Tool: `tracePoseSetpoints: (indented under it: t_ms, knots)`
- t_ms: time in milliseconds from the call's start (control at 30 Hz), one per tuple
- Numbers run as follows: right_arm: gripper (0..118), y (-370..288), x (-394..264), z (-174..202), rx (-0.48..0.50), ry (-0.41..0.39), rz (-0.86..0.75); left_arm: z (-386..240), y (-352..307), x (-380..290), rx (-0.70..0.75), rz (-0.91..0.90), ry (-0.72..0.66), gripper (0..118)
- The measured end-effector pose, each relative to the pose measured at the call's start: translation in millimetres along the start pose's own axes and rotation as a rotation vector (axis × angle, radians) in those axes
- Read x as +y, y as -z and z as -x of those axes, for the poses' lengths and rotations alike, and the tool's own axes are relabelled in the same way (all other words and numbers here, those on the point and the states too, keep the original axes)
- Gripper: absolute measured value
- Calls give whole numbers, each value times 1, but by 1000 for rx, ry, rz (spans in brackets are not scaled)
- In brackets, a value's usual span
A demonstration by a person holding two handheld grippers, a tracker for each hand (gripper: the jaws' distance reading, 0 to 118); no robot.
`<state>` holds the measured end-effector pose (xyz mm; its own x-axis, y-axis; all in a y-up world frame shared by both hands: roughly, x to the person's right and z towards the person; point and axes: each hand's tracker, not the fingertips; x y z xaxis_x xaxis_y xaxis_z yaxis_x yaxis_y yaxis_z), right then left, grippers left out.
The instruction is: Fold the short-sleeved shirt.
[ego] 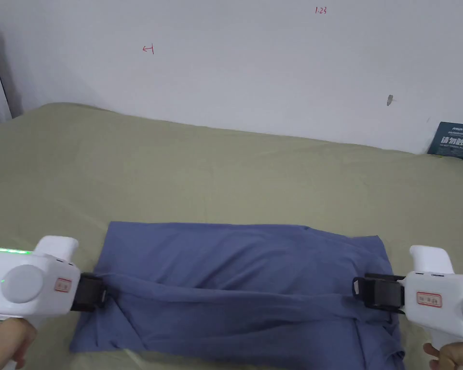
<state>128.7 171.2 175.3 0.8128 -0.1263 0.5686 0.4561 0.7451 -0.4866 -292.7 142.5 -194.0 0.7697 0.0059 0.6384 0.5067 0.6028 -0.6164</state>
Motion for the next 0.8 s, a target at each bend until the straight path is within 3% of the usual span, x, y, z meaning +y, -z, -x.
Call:
tracePoseSetpoints:
  t_ms: [133,233,267,333,367,400,433,467,500,633,800]
  knots:
    - [94,-49,-14,23,-37,-74,-173,0,-63,-13,66,-236,-82,78]
    - [90,-90,-29,56,-49,-95,-241,-30,-108,-41,32,-403,-110,74]
    - [84,-100,-38,65,-62,-94,-254,-39,-119,-52,31,-430,-115,66]
    - [58,-116,-57,82,-78,-95,-252,-59,-136,-74,27,-434,-105,19]
    - [39,-123,-68,88,-85,-94,-245,-69,-143,-84,33,-433,-90,7]
    - [31,-128,-79,94,-95,-94,-236,-77,-147,-95,47,-440,-67,2]
    - [31,-132,-90,99,-105,-88,-226,-86,-151,-106,59,-445,-45,2]
    - [7,-134,-102,102,-114,-80,-216,-91,-154,-117,42,-435,-38,0]
    - [4,-138,-115,105,-122,-66,-214,-96,-155,-127,24,-419,-45,0]
    - [1,-143,-157,109,-104,-38,-169,-103,-153,-164,-13,-374,-57,0]
    - [1,-140,-164,100,-95,-9,-138,-93,-140,-170,-12,-328,-90,0]
